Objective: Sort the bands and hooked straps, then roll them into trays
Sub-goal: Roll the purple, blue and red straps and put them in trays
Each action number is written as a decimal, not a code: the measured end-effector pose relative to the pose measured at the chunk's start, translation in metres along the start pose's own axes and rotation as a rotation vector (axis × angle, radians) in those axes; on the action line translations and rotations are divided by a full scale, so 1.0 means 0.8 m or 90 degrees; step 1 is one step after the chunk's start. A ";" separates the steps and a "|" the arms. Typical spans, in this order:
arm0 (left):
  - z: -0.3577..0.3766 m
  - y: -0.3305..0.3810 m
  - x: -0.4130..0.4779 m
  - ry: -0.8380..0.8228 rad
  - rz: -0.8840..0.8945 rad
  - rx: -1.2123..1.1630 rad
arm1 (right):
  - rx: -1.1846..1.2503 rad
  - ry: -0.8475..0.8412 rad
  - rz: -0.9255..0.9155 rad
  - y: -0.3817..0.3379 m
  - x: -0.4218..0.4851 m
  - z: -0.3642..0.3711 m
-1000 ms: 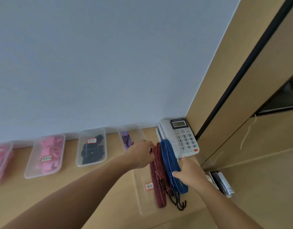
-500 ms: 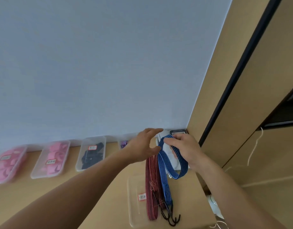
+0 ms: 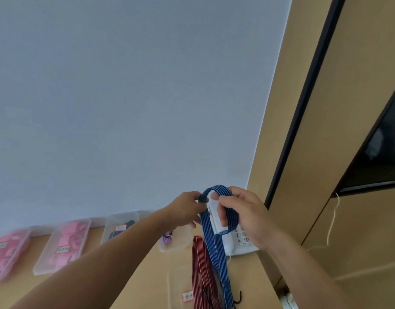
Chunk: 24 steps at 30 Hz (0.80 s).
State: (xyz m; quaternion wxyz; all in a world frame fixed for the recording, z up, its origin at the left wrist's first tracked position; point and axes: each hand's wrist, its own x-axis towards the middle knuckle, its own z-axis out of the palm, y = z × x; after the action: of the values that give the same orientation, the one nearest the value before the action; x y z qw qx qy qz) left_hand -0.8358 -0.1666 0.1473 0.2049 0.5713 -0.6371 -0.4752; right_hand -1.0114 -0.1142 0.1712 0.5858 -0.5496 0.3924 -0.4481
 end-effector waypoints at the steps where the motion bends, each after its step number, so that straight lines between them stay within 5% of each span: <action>1: 0.002 -0.003 -0.003 -0.027 0.020 0.049 | -0.014 0.020 0.001 -0.005 0.003 0.002; 7: 0.002 0.014 -0.017 0.062 0.208 0.021 | -0.145 0.007 0.091 -0.014 0.007 0.009; 13: -0.016 0.016 -0.015 0.099 0.065 -0.347 | -0.114 -0.022 0.106 0.014 -0.015 0.004; 16: -0.012 0.002 -0.010 0.122 0.018 -0.135 | -0.057 0.036 0.065 0.010 -0.020 -0.001; 19: 0.003 -0.014 -0.013 0.084 0.119 0.135 | -0.027 0.062 0.009 -0.013 -0.014 -0.002; 24: 0.013 0.007 -0.018 0.154 0.322 0.103 | -0.090 0.016 0.058 -0.015 -0.011 -0.007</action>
State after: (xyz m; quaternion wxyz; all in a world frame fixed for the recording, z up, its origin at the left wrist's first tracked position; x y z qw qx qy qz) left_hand -0.8435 -0.1502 0.1512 0.3451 0.4614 -0.7659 -0.2854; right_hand -1.0203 -0.1073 0.1820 0.5605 -0.5654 0.4547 -0.3992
